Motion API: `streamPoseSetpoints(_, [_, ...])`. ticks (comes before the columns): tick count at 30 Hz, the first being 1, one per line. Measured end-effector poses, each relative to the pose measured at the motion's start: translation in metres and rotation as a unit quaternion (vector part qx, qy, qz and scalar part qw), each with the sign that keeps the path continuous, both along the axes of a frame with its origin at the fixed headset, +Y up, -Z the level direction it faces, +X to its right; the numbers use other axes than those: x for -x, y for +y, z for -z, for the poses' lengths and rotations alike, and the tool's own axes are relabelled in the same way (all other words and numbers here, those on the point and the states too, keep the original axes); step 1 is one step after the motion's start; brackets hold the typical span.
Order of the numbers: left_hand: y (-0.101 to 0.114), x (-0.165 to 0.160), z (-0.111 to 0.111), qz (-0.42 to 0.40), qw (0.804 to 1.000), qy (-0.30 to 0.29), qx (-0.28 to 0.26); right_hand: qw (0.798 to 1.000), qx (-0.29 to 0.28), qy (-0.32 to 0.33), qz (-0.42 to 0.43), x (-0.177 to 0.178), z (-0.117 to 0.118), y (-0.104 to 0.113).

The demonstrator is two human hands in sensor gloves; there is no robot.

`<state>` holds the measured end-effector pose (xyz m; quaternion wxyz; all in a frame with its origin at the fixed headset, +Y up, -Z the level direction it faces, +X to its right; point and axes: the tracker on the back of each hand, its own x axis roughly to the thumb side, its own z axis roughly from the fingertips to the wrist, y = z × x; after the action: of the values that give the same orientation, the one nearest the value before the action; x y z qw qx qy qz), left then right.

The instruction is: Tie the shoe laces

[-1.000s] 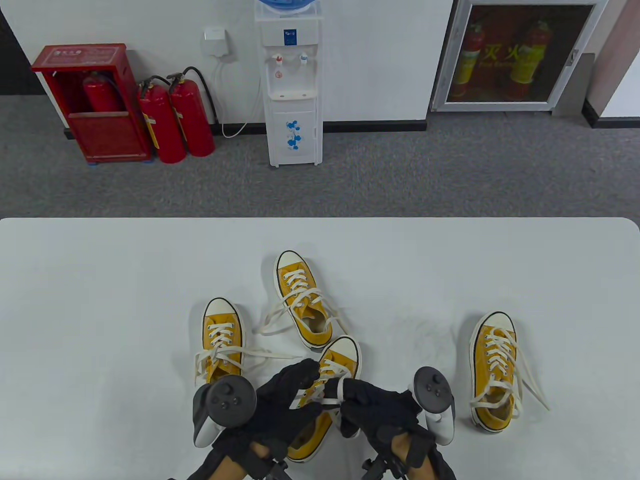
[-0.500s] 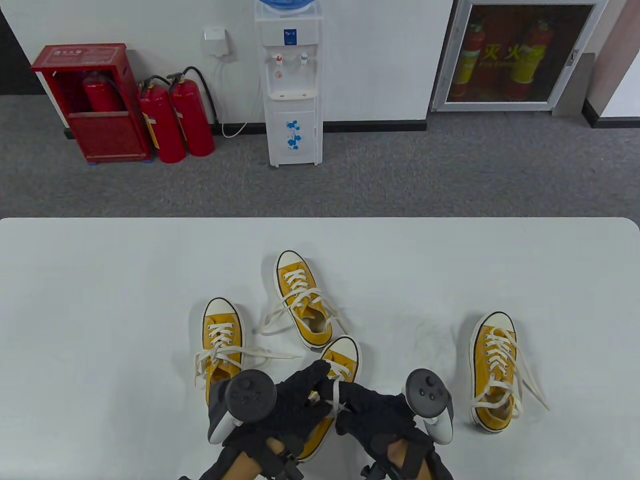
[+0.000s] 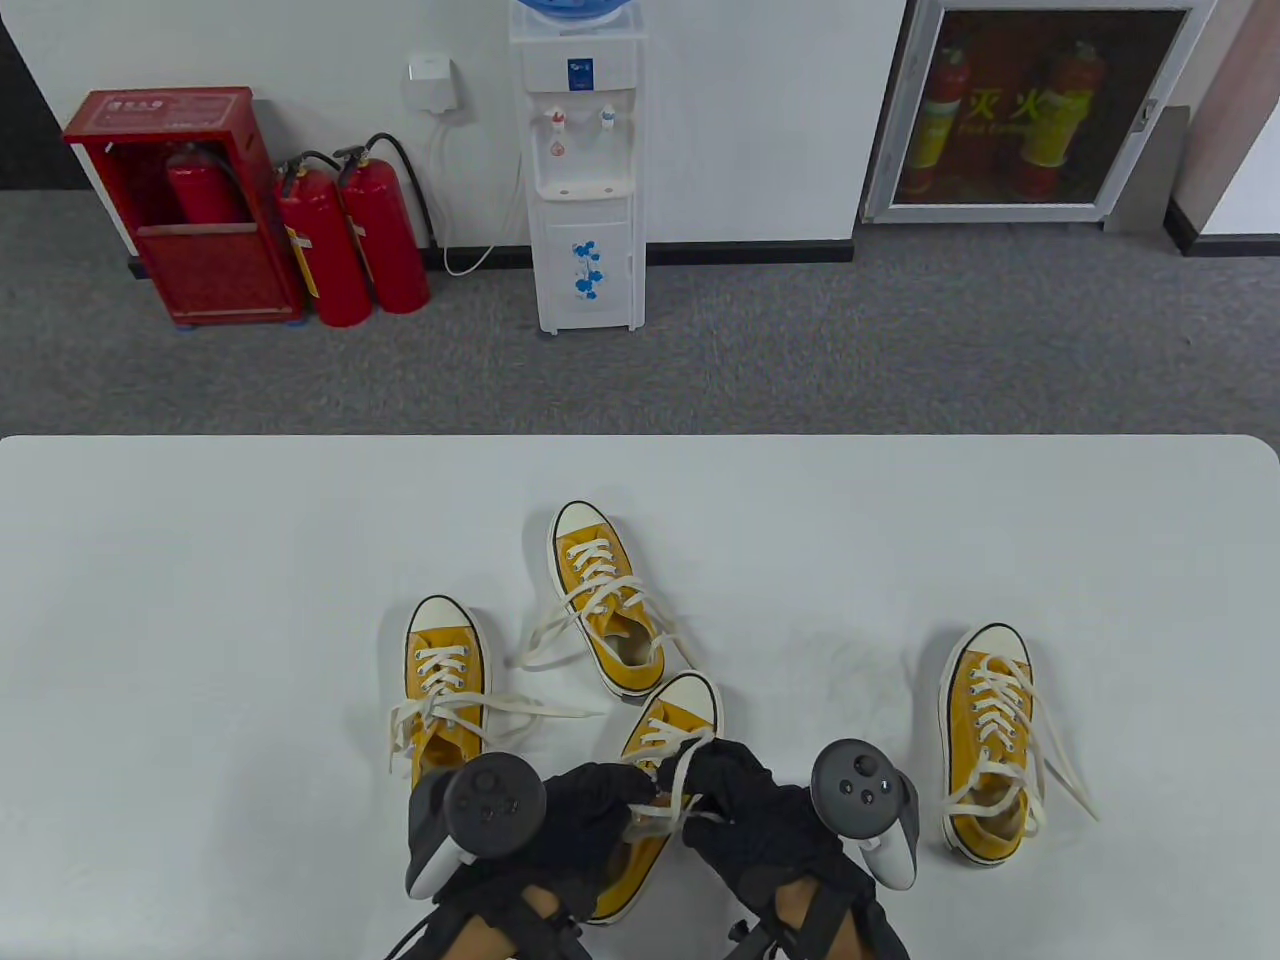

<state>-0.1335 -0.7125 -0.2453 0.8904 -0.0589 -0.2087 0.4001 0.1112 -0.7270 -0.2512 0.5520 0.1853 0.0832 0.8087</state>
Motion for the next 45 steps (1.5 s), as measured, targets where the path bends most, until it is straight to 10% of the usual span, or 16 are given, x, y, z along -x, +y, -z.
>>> streamPoseSetpoints(11, [-0.007,0.015,0.004,-0.120,0.991,0.004,0.057,0.976,-0.145,-0.086,-0.137,0.009,-0.014,0.016])
streamPoseSetpoints(24, [-0.005,0.027,0.005,-0.166,0.984,0.014,0.064,0.955,-0.245,-0.157,-0.065,0.002,-0.026,0.029])
streamPoseSetpoints(45, [-0.003,0.024,0.002,-0.194,0.978,-0.028,0.075,0.956,-0.239,-0.128,-0.116,0.009,-0.023,0.022])
